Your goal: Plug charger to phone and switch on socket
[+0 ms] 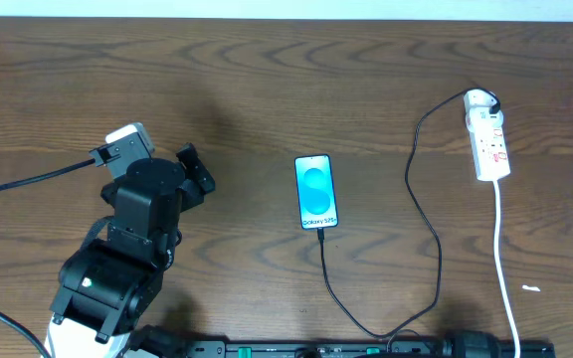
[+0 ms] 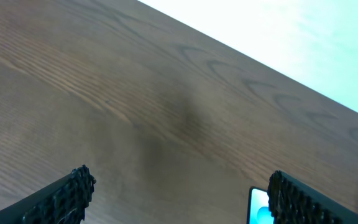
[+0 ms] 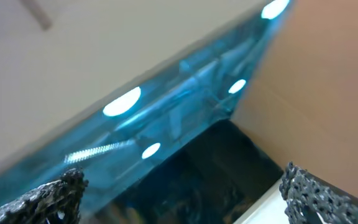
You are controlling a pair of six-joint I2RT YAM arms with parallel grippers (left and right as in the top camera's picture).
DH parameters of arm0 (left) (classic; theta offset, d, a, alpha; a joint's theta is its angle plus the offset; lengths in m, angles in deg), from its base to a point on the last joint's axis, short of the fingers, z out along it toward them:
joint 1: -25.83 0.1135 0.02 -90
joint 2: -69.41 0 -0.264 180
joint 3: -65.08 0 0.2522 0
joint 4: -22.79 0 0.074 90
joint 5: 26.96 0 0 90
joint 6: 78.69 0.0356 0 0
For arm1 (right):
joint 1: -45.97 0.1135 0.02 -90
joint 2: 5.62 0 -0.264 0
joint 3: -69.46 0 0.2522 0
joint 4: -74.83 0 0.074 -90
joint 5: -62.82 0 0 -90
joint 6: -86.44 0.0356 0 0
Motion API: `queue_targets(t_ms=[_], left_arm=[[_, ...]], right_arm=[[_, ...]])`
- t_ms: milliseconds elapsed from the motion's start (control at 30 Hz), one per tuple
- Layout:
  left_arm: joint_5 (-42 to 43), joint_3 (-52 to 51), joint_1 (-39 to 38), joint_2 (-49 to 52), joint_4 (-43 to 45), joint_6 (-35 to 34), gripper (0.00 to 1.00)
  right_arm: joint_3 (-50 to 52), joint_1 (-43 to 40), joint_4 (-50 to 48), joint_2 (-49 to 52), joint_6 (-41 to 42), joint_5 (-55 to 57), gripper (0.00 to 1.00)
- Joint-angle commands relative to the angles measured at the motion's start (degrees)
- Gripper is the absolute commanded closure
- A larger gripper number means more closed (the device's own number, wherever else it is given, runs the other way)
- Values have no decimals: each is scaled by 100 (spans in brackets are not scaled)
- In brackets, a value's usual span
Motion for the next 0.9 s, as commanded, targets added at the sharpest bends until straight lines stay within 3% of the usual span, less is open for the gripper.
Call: queue_targets(t_ms=[0,333,533,867], left_arm=[[-101,52,35,0,-13,39,8],[-101,52,35,0,-13,39,9],[-101,52,35,0,-13,39,9],[-101,52,35,0,-13,39,9]], right_arm=[[420,24,-223,-28,-1156,-1082,1],[2382,24,-1971,-28,-1987,-2358,1],[3932,24,-3779,42,-1989,-2511,1],[5263,22,-4857,260,-1836,-2570,1]])
